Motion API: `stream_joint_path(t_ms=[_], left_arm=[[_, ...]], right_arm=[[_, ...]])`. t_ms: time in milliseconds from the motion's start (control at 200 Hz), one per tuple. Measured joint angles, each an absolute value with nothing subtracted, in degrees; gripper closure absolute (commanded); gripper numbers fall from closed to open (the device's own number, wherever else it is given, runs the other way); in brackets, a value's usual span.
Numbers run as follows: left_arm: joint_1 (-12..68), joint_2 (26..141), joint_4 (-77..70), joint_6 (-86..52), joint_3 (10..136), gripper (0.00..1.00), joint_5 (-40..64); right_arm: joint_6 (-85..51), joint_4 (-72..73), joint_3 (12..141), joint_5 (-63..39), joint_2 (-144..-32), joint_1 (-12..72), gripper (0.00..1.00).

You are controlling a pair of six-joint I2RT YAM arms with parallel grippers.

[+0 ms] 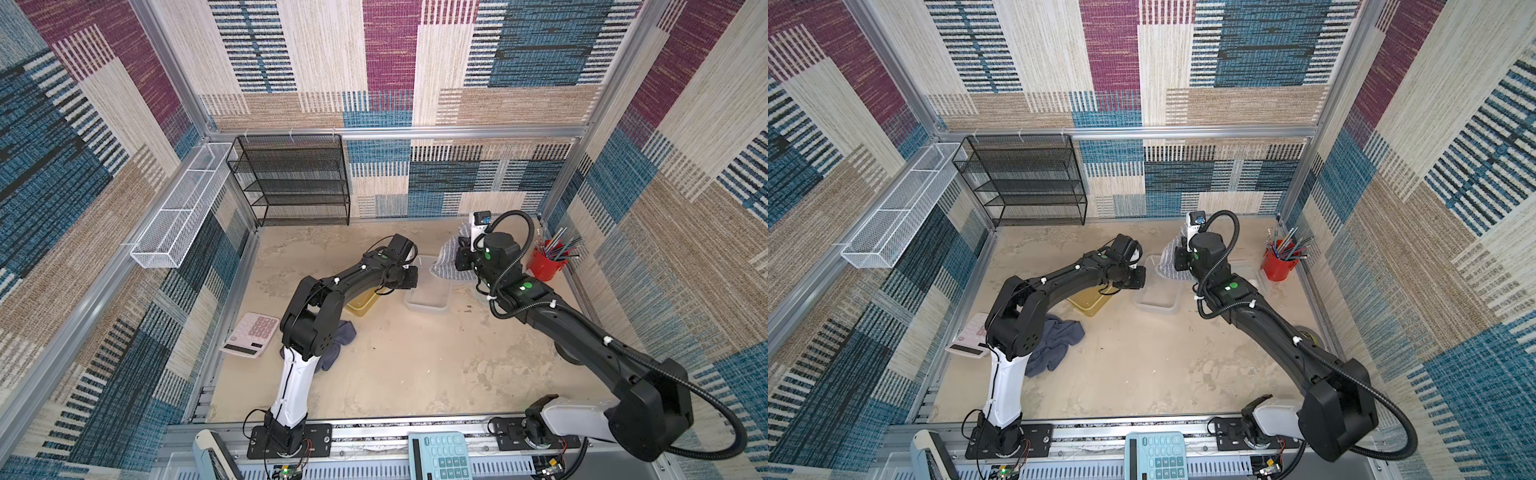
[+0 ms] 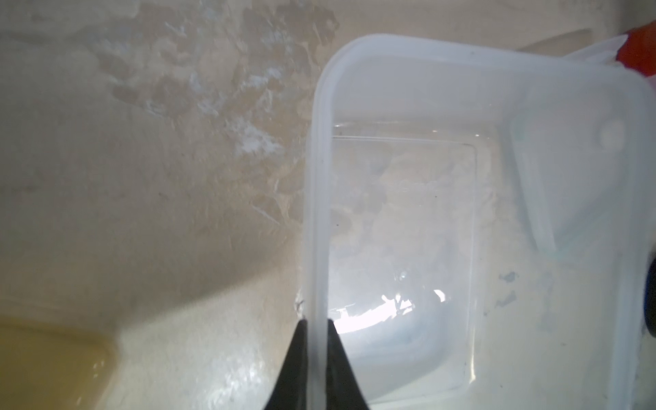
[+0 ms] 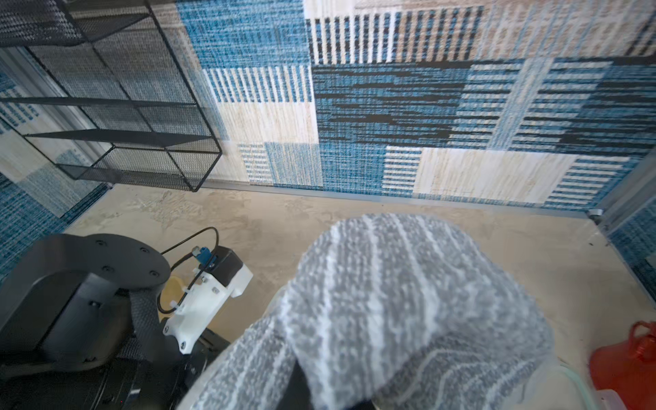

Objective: Wipe the insides of the lunch boxes
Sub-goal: Move the lunch box to the center of the board, then place the cleaning item at the center of the board.

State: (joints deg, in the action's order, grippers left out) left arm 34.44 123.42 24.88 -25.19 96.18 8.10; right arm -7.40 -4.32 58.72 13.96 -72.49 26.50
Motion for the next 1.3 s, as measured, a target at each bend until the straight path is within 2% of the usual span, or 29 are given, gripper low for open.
stream_joint_path(t_ms=[225, 391, 551, 836, 1022, 1082, 1177, 1302], left_arm=[[33.2, 127.9, 24.8, -26.2, 103.9, 0.87, 7.6], [33.0, 131.2, 24.8, -27.9, 109.3, 0.87, 7.9], [32.9, 135.1, 24.8, -29.5, 115.1, 0.87, 8.1], [32.9, 139.5, 26.3, -31.2, 121.2, 0.85, 9.2], [32.9, 139.7, 26.8, -31.4, 121.5, 0.81, 9.4], [32.9, 139.9, 26.8, -31.3, 121.9, 0.78, 9.4], [32.9, 139.9, 26.8, -31.3, 122.1, 0.74, 9.7], [32.9, 139.9, 26.9, -31.3, 122.1, 0.68, 10.8]], right_arm=[[-13.8, -11.0, 48.8, 15.0, -64.7, 23.8, 0.90], [-21.0, -16.1, 40.8, 16.2, -56.2, 18.9, 0.88], [-26.3, -17.8, 35.6, 17.0, -49.6, 14.4, 0.89], [-32.1, -16.7, 29.6, 8.6, -55.3, 9.7, 0.89], [-36.1, -15.6, 24.6, 2.9, -55.1, 6.9, 0.85], [-37.1, -15.3, 23.3, 1.5, -55.2, 5.1, 0.74], [-38.4, -15.3, 22.0, -0.5, -56.0, 3.0, 0.44], [-38.5, -15.4, 22.8, -1.4, -57.3, 2.6, 0.25]])
